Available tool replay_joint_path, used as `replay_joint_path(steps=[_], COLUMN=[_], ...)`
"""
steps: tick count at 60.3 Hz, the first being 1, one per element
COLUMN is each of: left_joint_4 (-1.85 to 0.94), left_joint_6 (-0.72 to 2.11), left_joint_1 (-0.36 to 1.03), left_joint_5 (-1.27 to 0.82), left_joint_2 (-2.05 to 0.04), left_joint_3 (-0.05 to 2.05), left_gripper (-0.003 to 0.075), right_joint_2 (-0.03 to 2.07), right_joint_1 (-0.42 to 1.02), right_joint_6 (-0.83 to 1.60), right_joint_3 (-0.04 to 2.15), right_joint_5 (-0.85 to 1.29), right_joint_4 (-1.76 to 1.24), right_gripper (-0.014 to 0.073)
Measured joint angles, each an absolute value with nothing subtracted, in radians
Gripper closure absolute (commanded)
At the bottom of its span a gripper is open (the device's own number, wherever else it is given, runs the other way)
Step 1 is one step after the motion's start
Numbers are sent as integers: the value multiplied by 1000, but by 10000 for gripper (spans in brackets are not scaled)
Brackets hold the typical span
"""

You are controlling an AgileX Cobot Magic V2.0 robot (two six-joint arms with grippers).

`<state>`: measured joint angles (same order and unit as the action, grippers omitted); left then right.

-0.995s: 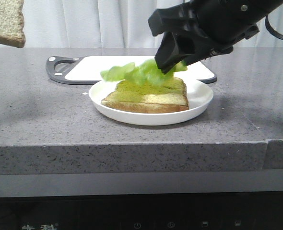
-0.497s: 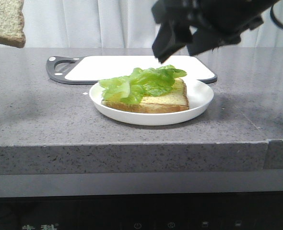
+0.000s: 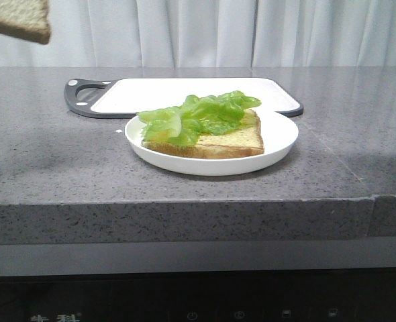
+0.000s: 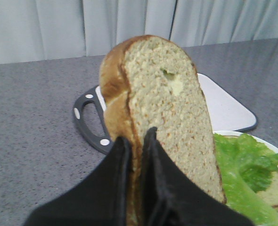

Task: Left arm grabs bread, right arm adds lettuce
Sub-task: 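Raise the right gripper away from the plate, then lower the held bread slice onto the lettuce with the left gripper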

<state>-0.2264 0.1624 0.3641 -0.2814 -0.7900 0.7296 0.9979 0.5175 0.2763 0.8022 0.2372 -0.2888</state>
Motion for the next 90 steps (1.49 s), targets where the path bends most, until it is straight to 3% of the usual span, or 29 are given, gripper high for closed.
replay_joint_path(steps=[24, 36, 45, 64, 90], left_joint_4=[-683, -981, -1020, -1020, -994], left_joint_6=[311, 477, 495, 499, 499], left_joint_1=[423, 423, 423, 344, 339], left_joint_5=[-645, -850, -918, -939, -973], left_joint_2=[-1242, -1507, -1671, -1742, -1777], left_joint_3=[1150, 1325, 1391, 1399, 1399], left_gripper=[740, 741, 741, 741, 740], right_joint_2=[676, 630, 626, 626, 626], right_joint_1=[517, 517, 517, 517, 517], right_joint_6=[276, 276, 276, 276, 276], right_joint_3=[586, 579, 579, 579, 579], right_joint_5=[177, 223, 242, 247, 247], right_joint_4=[-283, -283, -283, -282, -282], right_gripper=[655, 655, 655, 655, 655])
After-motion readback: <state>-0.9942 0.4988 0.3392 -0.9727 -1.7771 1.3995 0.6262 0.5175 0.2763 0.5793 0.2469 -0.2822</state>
